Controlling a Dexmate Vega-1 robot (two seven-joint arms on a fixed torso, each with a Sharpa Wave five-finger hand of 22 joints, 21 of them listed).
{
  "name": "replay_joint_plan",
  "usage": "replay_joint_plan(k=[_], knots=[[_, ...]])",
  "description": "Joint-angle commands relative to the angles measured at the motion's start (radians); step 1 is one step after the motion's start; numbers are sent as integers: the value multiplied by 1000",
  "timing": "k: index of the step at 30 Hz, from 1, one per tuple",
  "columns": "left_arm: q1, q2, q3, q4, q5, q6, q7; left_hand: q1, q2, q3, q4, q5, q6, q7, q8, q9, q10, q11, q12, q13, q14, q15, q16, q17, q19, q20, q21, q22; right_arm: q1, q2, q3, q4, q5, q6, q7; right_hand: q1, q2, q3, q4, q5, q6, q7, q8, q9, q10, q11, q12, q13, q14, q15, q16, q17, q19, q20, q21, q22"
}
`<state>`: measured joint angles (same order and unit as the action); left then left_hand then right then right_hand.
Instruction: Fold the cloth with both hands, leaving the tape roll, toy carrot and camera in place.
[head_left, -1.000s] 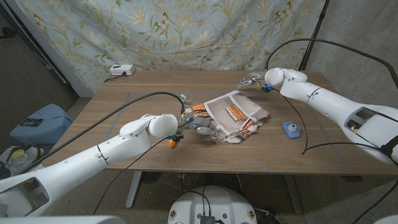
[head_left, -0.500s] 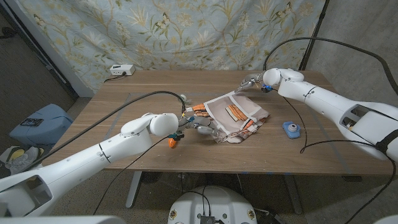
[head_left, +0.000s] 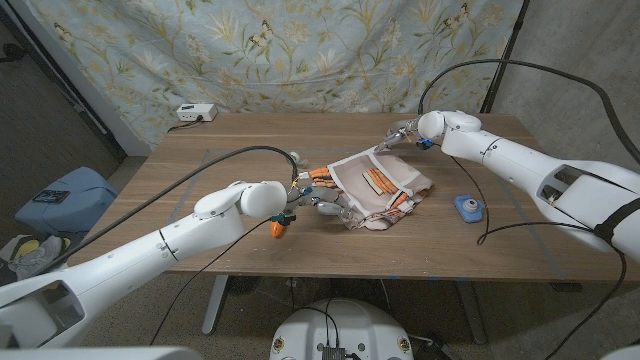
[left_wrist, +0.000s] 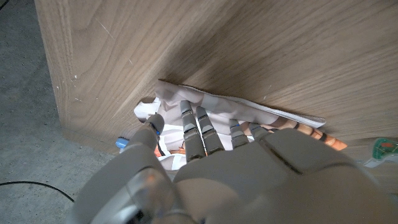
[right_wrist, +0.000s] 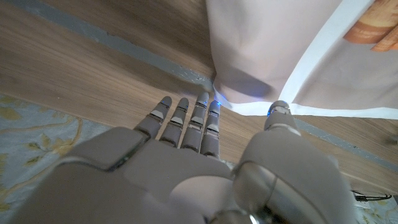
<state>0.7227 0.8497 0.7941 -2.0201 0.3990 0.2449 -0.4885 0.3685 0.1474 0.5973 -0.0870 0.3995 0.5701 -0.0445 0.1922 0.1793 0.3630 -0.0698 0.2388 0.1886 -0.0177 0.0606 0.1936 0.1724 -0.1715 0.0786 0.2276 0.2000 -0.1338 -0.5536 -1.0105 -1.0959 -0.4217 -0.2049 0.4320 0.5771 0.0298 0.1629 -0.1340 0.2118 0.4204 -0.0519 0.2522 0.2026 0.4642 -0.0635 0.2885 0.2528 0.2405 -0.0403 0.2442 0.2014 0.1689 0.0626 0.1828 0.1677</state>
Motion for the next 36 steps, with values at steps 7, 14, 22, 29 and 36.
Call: replay_joint_plan(k=[7,14,22,29,36], knots=[[10,21,-17,7,-20,-15,11,-7,4,12,-1,6,8,1,3,2,6,0,-5,6,6,6,-2,2,-51,-9,5,2,1,26,-21,14,-19,-12,-34,27,-3,5,-13,11,70,-14,22,7,62,-12,37,18,48,-41,15,7,18,6,10,2],[8,24,-18,12,-24,-26,6,-8,4,15,-2,6,12,1,3,2,6,2,-7,6,6,6,-3,2,-50,-9,6,2,-4,28,-26,15,-24,-16,-46,38,1,7,-15,16,128,-24,39,11,115,-23,72,35,100,-69,31,14,35,4,13,2],[5,22,-18,19,-26,-34,4,-8,5,17,-4,7,12,-2,2,2,4,-2,-10,6,7,6,-3,2,-48,-9,7,2,-14,21,-25,4,-29,-8,-70,56,3,9,-17,21,187,-33,57,20,192,-25,127,57,152,-96,48,26,55,3,15,2],[0,16,-14,25,-24,-38,1,-8,5,19,-5,7,13,-2,1,3,5,1,-11,7,9,6,-3,2,-47,-8,8,2,-35,9,-12,-18,-36,6,-120,88,1,12,-24,26,270,-56,86,25,292,-64,193,81,215,-121,74,45,92,1,18,3],[-4,9,-9,24,-16,-34,-3,-7,6,22,-7,7,14,-4,0,3,0,0,-15,7,8,7,-4,2,-47,-8,8,2,-45,0,-9,-33,-59,22,-163,114,-1,14,-26,30,331,-71,113,30,343,-82,232,98,270,-151,103,67,119,-8,20,3]])
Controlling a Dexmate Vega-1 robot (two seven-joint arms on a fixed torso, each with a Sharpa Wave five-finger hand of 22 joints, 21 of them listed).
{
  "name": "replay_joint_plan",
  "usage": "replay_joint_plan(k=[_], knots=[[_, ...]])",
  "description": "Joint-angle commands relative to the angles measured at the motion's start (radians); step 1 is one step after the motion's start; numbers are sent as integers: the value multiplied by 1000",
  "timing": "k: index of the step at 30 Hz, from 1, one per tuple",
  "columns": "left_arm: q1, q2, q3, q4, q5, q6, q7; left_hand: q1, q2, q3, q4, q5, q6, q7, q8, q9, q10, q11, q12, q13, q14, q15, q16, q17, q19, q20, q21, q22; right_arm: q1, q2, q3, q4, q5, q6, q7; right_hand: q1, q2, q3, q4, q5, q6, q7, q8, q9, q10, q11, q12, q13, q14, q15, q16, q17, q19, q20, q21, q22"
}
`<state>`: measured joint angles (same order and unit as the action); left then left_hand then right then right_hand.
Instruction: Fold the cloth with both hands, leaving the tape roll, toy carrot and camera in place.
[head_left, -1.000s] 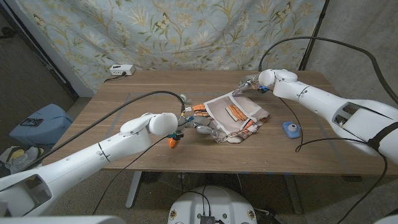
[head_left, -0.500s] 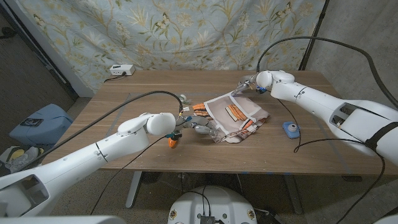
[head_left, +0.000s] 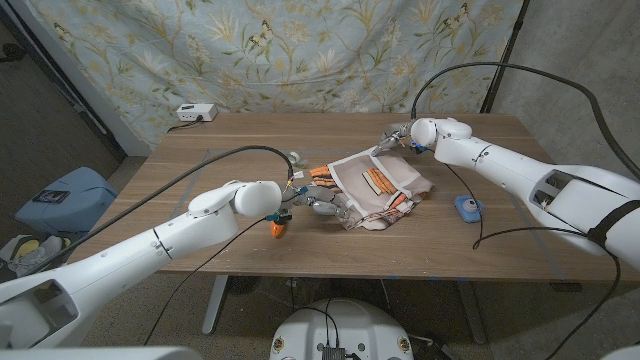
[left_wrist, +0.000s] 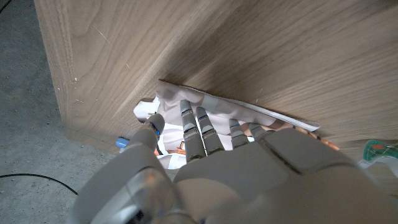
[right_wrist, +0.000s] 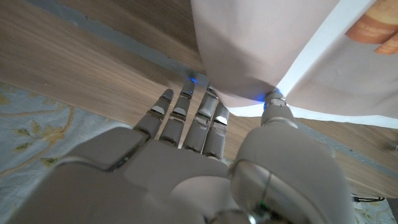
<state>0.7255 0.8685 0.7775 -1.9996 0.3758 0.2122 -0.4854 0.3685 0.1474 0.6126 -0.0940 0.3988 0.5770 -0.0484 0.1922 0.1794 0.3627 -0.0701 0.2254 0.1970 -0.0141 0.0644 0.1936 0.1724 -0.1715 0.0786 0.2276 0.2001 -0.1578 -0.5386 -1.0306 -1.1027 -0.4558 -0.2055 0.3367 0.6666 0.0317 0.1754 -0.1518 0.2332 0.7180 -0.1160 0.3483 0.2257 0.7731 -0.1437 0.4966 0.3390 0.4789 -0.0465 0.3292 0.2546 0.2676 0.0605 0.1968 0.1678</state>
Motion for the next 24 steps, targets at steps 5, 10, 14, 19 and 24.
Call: replay_joint_plan(k=[5,10,14,19,24], knots=[[-9,-15,12,3,9,5,-9,-7,7,9,-1,8,8,-2,0,3,-3,-1,-4,-1,4,3,-4,1,-47,-7,8,2,-29,-22,16,-40,-40,26,-88,38,0,0,-4,11,83,-2,45,17,81,-21,62,33,72,-156,46,41,34,-11,4,3],[-10,-20,15,3,10,7,-8,-6,7,10,-2,8,7,-4,-1,3,-7,-1,-6,-1,4,5,-5,1,-47,-7,9,1,-38,-25,23,-46,-48,28,-105,65,2,0,-7,15,120,-10,75,32,104,-28,101,67,113,-165,81,79,43,-14,2,3],[-11,-22,17,3,10,7,-8,-6,7,11,-3,8,5,-5,-2,4,-12,0,-8,-1,3,6,-5,1,-47,-6,9,1,-51,-30,30,-57,-55,32,-130,117,5,3,-13,20,180,-13,129,58,164,-41,172,122,165,-178,125,133,65,-24,3,4],[-13,-26,21,3,10,12,-13,-6,7,12,-5,8,4,-7,-3,4,-16,1,-10,-1,3,8,-6,1,-48,-5,9,1,-62,-38,37,-73,-59,32,-133,176,8,15,-19,24,223,-24,172,78,206,-58,223,168,213,-184,149,167,86,-31,5,4],[-16,-30,26,1,15,17,-14,-6,7,14,-6,8,3,-8,-4,4,-19,3,-12,-1,2,9,-6,1,-48,-4,9,1,-72,-49,43,-94,-63,31,-130,193,7,19,-19,26,234,-27,180,76,213,-60,234,180,221,-183,146,172,94,-32,6,4]])
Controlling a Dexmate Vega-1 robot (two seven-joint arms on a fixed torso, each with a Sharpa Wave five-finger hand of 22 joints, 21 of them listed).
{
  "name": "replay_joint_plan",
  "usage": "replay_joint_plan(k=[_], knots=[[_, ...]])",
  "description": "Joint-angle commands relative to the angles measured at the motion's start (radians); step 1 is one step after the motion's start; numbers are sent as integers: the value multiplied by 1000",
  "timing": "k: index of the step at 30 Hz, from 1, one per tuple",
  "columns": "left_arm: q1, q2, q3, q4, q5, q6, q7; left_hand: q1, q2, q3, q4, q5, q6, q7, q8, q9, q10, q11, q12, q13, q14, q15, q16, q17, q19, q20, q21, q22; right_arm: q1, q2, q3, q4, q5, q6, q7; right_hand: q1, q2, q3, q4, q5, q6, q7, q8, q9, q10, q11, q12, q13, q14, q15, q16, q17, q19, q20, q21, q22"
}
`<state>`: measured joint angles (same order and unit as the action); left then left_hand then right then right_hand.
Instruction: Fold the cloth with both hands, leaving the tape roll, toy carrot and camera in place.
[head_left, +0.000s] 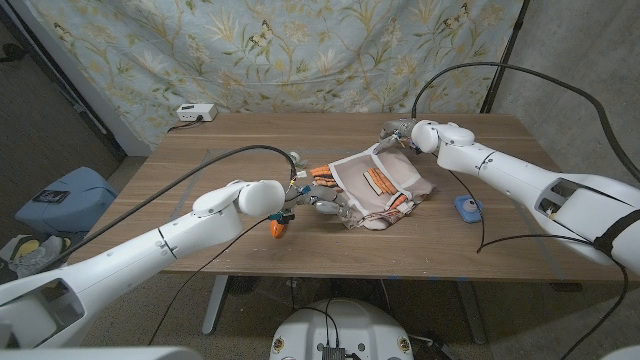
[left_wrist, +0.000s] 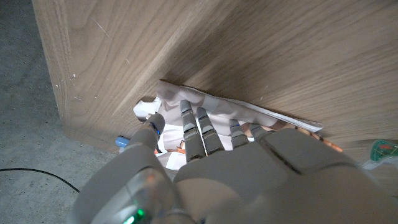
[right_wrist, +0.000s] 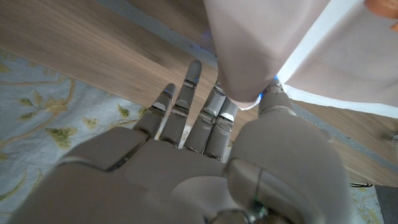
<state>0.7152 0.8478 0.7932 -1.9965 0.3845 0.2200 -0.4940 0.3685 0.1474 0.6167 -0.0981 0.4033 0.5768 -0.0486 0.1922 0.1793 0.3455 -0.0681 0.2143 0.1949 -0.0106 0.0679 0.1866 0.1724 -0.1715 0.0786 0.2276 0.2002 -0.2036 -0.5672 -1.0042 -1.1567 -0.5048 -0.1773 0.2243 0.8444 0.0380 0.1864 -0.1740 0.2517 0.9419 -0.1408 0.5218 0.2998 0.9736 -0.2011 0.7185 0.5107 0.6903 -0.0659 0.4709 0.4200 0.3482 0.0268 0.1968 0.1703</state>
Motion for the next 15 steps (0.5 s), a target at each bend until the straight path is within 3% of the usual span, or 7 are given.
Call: replay_joint_plan(k=[1,8,15], knots=[[-6,-10,11,-3,7,11,-6,-5,7,10,-2,3,3,-8,-4,4,-3,1,-1,1,-2,6,1,1,-49,-3,9,1,-29,-24,20,-49,-15,-2,-16,18,1,9,4,8,13,-1,8,1,11,-3,13,11,11,-164,4,7,15,2,6,2],[-6,-13,13,-2,11,13,-1,-5,8,12,-3,3,3,-8,-4,5,-2,0,-1,1,-1,7,0,1,-48,-3,9,1,-46,-46,38,-108,-15,-16,4,63,6,22,-1,11,17,-4,15,-5,21,-5,15,7,26,-166,7,22,21,5,4,2],[-5,-9,9,-3,15,7,7,-4,8,13,-5,3,3,-7,-4,5,-2,0,-2,2,-1,9,0,1,-48,-3,10,1,-54,-58,49,-161,-30,-32,23,177,18,56,-9,13,36,-15,34,-14,41,-6,17,-2,59,-169,9,43,31,3,2,1]])
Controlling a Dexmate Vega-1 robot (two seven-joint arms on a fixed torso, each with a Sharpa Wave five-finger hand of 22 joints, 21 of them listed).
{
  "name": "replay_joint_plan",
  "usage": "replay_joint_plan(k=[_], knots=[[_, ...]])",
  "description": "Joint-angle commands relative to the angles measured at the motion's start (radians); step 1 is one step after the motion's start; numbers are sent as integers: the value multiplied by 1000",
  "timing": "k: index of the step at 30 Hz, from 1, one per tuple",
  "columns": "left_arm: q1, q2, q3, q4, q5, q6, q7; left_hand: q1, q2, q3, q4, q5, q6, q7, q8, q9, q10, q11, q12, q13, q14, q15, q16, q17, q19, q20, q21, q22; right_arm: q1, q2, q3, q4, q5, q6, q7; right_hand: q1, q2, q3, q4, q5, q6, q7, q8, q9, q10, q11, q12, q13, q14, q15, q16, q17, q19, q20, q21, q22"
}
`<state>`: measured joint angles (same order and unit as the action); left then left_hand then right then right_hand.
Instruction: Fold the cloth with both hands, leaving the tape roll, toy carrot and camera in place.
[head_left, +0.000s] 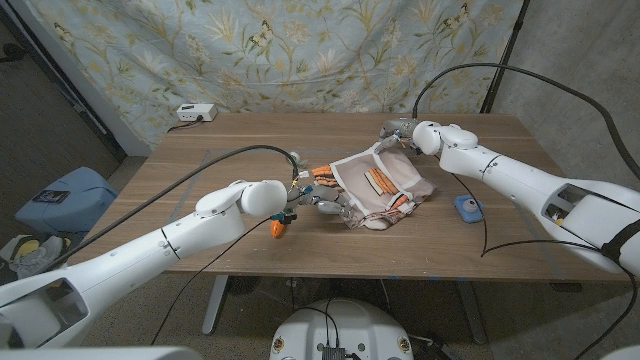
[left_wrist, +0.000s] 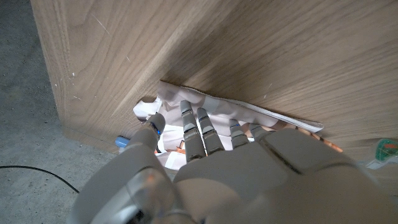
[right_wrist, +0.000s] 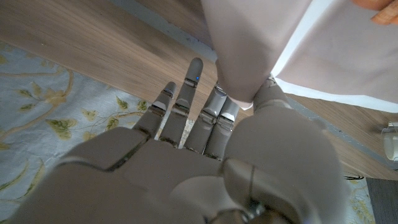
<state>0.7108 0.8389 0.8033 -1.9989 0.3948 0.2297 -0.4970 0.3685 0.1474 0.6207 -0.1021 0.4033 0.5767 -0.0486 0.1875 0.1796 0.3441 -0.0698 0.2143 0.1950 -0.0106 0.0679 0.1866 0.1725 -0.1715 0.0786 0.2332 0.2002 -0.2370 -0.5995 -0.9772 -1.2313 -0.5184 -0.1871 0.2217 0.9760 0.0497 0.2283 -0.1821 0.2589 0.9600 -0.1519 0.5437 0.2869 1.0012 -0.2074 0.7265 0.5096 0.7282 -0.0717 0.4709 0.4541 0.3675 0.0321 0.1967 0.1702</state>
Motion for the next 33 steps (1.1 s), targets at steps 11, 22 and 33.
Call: replay_joint_plan(k=[11,22,33], knots=[[8,12,-14,5,-7,-23,23,-5,7,11,-3,3,2,-7,0,5,0,0,-2,2,-2,8,0,1,-48,-2,4,1,-25,-28,26,-155,-43,-55,72,54,2,14,11,1,22,-6,20,-5,25,-1,10,-4,28,-159,-1,11,14,-2,0,1],[21,27,-32,8,-23,-41,36,-4,7,13,-5,3,1,-7,-1,5,-3,3,-3,2,-1,9,0,1,-47,-3,5,0,-32,-34,26,-242,-85,-110,126,62,3,14,16,-2,25,-3,25,-8,29,-2,12,-2,36,-159,-3,18,15,-2,-1,1],[29,35,-41,6,-25,-49,43,-3,8,15,-7,3,1,-7,-1,6,-3,3,-4,2,-1,9,0,1,-46,-3,6,0,-47,-52,37,-323,-120,-156,170,74,4,15,18,-4,30,-2,32,-11,38,-2,16,2,49,-161,-5,23,19,0,-1,1]])
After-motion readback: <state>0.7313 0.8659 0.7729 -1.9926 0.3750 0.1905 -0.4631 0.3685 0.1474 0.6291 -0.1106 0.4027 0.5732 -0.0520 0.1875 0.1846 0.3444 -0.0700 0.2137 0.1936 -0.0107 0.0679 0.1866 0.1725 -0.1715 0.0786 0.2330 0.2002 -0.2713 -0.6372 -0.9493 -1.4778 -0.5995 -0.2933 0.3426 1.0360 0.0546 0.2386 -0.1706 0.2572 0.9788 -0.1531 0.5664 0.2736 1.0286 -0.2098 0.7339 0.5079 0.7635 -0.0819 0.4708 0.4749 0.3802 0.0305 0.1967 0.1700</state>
